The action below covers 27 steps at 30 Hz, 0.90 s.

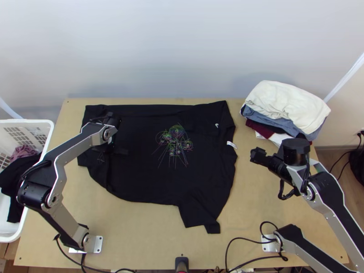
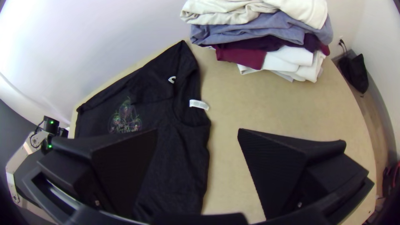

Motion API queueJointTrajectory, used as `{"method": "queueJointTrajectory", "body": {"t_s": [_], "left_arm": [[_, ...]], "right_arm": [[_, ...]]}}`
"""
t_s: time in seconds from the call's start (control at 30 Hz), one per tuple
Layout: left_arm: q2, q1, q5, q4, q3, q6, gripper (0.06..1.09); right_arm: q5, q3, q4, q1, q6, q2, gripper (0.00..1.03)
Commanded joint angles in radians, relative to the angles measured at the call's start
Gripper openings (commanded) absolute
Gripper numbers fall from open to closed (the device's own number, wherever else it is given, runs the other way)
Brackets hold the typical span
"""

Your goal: Fold the t-shirt

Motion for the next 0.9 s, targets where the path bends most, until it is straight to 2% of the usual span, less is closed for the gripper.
{"method": "queueJointTrajectory", "body": {"t_s": [0.0, 0.13, 0.17, 0.27, 0.3, 0.37, 0.47, 0.7, 0.87], "left_arm": [[0.039, 0.021, -0.013, 0.006, 0.02, 0.004, 0.43], [0.065, 0.047, -0.013, 0.006, 0.023, 0.027, 0.42], [0.068, 0.052, -0.013, 0.006, 0.017, 0.038, 0.39], [0.062, 0.059, -0.013, 0.047, -0.012, 0.064, 0.13], [0.054, 0.062, -0.013, 0.065, -0.025, 0.076, 0.1], [0.039, 0.065, -0.013, 0.076, -0.04, 0.087, 0.1], [0.014, 0.072, -0.011, 0.075, -0.041, 0.096, 0.1], [-0.073, 0.088, -0.01, 0.044, -0.032, 0.083, 0.1], [-0.137, 0.098, -0.007, 0.021, -0.025, 0.055, 0.1]], "right_arm": [[-0.003, -0.026, 0.017, -0.009, 0.013, -0.019, 0.87], [-0.003, -0.036, 0.022, -0.014, 0.007, -0.025, 0.87], [-0.003, -0.038, 0.022, -0.014, 0.007, -0.025, 0.87], [-0.005, -0.055, 0.022, -0.021, 0.004, -0.025, 0.87], [-0.012, -0.064, 0.019, -0.021, 0.005, -0.028, 0.86], [-0.031, -0.089, 0.016, -0.023, 0.007, -0.034, 0.82], [-0.055, -0.136, 0.014, -0.031, 0.02, -0.034, 0.81], [-0.196, -0.256, 0.002, -0.037, 0.074, 0.07, 0.81], [-0.31, -0.26, 0.007, -0.083, 0.074, 0.179, 0.81]]}}
